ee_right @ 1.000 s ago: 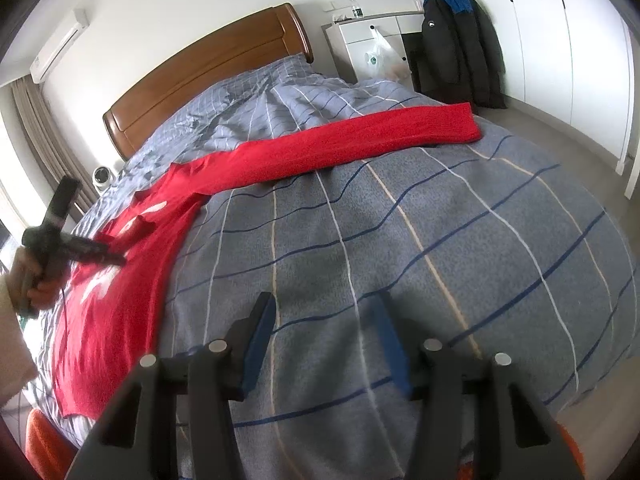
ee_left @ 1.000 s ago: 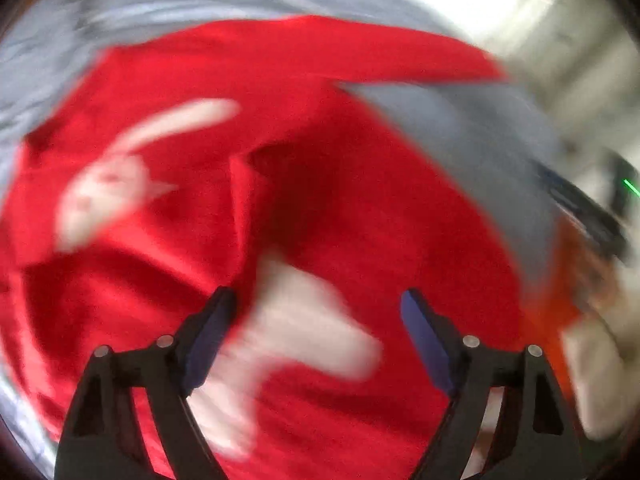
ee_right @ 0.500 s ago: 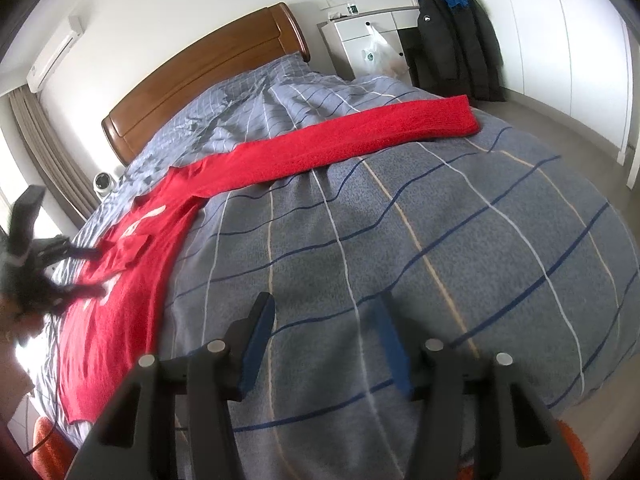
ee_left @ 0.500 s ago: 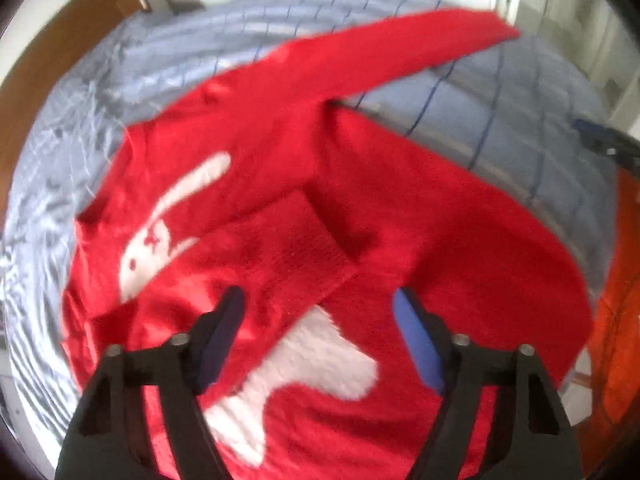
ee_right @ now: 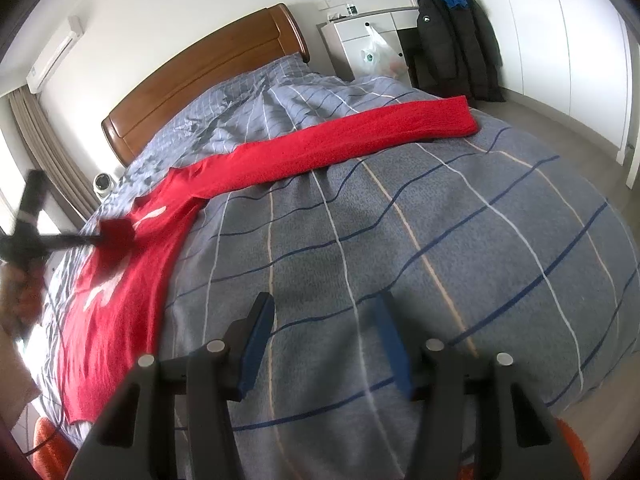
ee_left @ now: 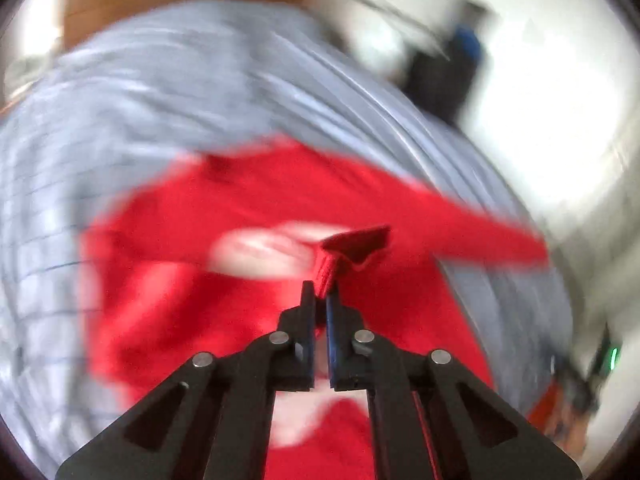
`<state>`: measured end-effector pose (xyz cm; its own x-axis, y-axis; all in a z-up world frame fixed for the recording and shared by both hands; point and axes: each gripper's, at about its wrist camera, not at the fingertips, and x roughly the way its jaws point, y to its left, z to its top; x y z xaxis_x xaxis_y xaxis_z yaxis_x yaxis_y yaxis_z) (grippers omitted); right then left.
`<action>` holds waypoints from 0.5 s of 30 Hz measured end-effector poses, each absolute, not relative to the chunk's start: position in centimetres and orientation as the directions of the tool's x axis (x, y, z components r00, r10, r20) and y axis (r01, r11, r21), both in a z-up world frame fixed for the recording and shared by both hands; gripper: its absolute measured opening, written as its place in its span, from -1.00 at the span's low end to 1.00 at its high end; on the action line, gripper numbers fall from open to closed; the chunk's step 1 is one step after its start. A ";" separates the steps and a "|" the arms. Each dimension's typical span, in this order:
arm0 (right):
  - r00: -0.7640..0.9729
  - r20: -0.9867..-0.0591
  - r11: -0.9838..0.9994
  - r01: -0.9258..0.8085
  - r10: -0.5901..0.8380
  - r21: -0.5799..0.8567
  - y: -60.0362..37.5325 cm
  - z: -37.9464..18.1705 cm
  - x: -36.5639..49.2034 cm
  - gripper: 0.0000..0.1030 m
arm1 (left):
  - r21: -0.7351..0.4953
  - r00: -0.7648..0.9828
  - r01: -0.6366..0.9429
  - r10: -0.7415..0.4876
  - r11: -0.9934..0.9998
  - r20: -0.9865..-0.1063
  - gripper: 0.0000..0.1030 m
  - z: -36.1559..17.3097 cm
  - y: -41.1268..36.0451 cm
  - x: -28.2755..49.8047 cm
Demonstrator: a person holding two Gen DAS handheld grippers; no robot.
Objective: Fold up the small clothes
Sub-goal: 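Pull the sleeve cuff outward with the left gripper and release it flat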
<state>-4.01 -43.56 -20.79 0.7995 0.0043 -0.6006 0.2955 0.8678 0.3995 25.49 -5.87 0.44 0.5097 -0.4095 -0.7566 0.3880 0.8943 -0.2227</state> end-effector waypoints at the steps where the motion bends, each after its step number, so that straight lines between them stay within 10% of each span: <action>1: 0.800 -0.600 0.868 0.295 0.004 0.400 -43.6 -20.8 -4.0 0.02 | -0.196 0.576 0.300 -0.341 0.934 -0.743 -0.95 1.4 -3.0 25.6; 8: 0.800 -0.600 0.868 0.297 0.001 0.398 -43.6 -20.8 -3.9 0.02 | 0.046 0.619 -0.413 0.318 0.910 -0.718 -0.95 0.2 17.0 23.8; 15: 0.789 -0.614 0.879 0.312 -0.028 0.360 -43.3 -20.9 -3.7 0.03 | 0.207 0.420 -0.626 0.549 0.752 -0.723 -0.96 -6.2 24.2 22.0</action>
<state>-3.72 -43.25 -20.86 0.7888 -0.0283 -0.6140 0.3116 0.8794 0.3598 22.01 24.24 -6.19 0.4201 0.5488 -0.7228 -0.6259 0.7519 0.2071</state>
